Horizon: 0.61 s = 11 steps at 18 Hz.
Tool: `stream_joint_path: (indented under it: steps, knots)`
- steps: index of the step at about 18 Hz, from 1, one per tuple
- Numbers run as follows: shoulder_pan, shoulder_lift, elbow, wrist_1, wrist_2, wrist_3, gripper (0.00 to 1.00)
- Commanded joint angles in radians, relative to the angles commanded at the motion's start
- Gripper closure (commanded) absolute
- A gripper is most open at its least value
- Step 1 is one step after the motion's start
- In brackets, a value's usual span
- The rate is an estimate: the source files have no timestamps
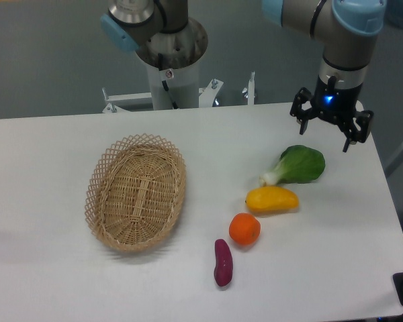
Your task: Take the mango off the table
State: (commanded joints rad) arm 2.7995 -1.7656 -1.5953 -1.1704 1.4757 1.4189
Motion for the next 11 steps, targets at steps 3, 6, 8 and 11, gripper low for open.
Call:
stream_joint_path:
  steps: [3, 6, 8, 11]
  knots:
    - [0.000, 0.000, -0.012, 0.012, 0.000, 0.000, 0.00]
    - [0.000, 0.000, -0.015, 0.021, 0.000, -0.002, 0.00]
    - [0.000, 0.000, -0.015, 0.026, -0.002, -0.003, 0.00]
    - [-0.002, -0.002, -0.017, 0.038, -0.002, -0.008, 0.00]
